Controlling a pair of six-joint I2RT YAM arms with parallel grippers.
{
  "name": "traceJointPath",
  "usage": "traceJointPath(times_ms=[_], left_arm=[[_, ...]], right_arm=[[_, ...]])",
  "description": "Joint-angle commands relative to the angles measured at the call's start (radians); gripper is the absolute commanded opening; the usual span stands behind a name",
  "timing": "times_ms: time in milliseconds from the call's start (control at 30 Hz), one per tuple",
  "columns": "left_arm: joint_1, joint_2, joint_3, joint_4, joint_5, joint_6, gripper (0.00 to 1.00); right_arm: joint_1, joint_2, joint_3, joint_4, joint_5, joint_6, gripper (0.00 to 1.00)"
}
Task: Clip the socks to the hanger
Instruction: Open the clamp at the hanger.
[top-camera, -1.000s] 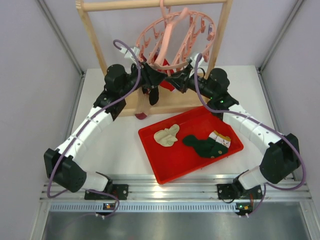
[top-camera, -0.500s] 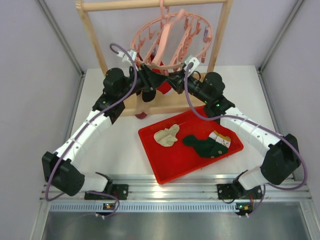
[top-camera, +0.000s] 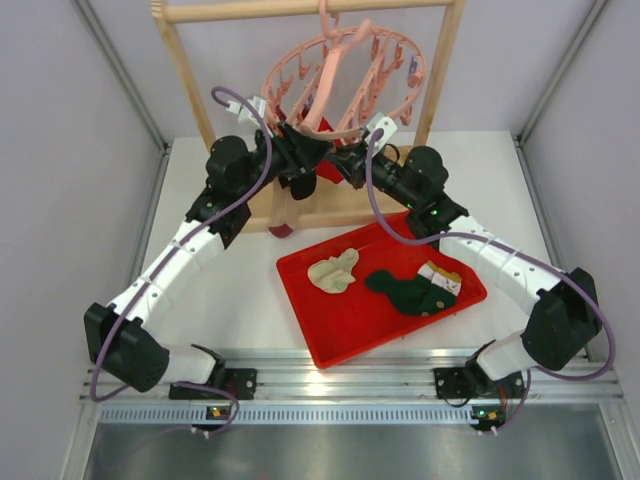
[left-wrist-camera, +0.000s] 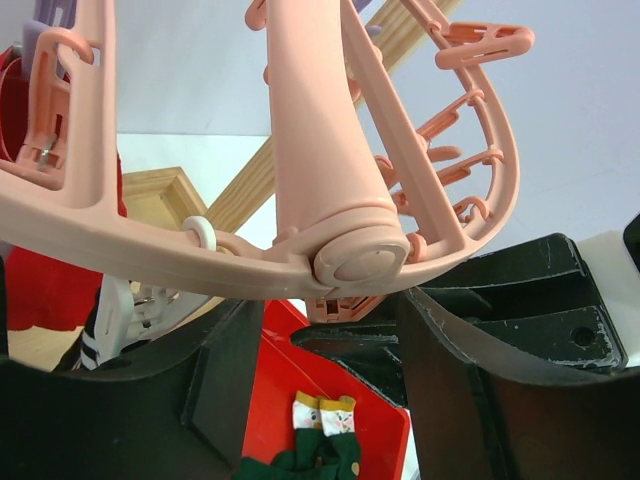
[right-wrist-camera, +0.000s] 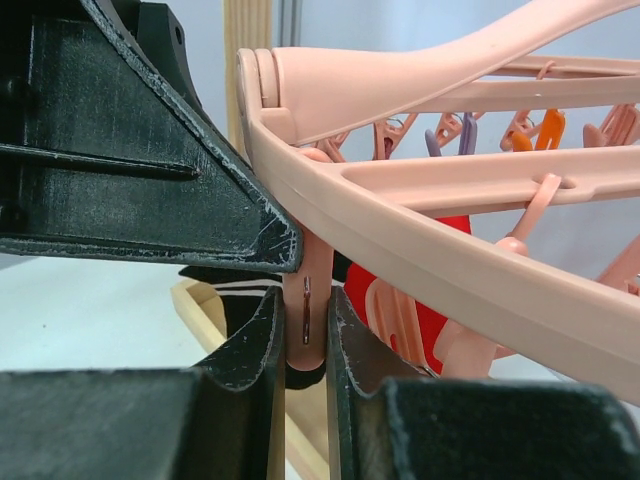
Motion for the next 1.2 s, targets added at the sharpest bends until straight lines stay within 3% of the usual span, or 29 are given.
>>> traceJointPath(times_ms=[0, 700, 1167], left_arm=[[0.000, 0.001, 0.016, 0.108, -0.010, -0.018, 0.60], [-0.018, 0.079, 0.083, 0.157, -0.138, -0.102, 0.57], [-0.018, 0.062, 0.063, 0.245, -0.179, -0.047, 0.64]], right_arm=[[0.032, -0.031, 0.001, 0.014, -0.025, -0.021, 0.00], [0.069, -0.029, 0.003, -0.019, 0.037, -0.058, 0.00], [0.069, -0.035, -0.003, -0.035, 0.029, -0.055, 0.00]])
